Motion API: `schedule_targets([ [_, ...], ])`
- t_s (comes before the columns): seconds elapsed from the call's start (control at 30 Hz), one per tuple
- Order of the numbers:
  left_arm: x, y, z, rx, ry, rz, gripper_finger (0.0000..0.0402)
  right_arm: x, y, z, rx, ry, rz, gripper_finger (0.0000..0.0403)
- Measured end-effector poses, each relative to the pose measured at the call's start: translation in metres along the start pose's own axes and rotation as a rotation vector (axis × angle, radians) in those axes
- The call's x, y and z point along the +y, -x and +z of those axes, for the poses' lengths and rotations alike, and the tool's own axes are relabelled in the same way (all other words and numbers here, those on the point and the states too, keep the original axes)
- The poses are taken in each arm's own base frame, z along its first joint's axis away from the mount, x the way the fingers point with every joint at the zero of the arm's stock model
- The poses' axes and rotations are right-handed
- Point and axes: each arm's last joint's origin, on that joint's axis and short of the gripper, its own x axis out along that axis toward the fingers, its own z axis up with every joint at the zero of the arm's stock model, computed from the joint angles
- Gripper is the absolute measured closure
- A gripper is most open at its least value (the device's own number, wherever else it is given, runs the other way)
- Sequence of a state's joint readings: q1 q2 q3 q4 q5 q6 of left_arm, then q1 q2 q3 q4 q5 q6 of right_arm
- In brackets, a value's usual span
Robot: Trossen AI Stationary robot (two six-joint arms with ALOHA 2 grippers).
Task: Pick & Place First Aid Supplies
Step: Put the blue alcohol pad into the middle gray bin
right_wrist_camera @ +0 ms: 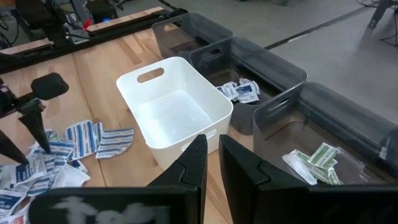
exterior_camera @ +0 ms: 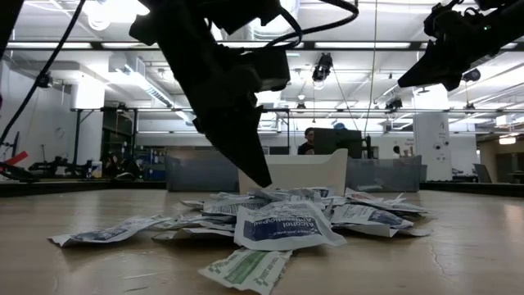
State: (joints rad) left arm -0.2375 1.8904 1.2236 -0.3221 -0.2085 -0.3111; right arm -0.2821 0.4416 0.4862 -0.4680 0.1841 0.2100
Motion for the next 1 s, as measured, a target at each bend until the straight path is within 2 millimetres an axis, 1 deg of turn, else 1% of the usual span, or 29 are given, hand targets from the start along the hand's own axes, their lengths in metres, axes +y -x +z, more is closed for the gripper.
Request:
schedule_targets([
  [0.23, 0.006, -0.009, -0.002, 0.033, 0.009, -0.012, 0.0256, 0.0, 0.0, 0.0, 0.001, 0.004, 0.0, 0.0364],
  [0.4, 0.008, -0.014, -0.005, 0.064, 0.018, -0.036, 0.0271, 0.0, 0.0, 0.0, 0.001, 0.004, 0.0, 0.0364],
  [1.0, 0.008, -0.014, -0.005, 0.069, 0.023, -0.046, 0.0391, 0.0, 0.0, -0.001, 0.004, 0.003, -0.001, 0.0364],
])
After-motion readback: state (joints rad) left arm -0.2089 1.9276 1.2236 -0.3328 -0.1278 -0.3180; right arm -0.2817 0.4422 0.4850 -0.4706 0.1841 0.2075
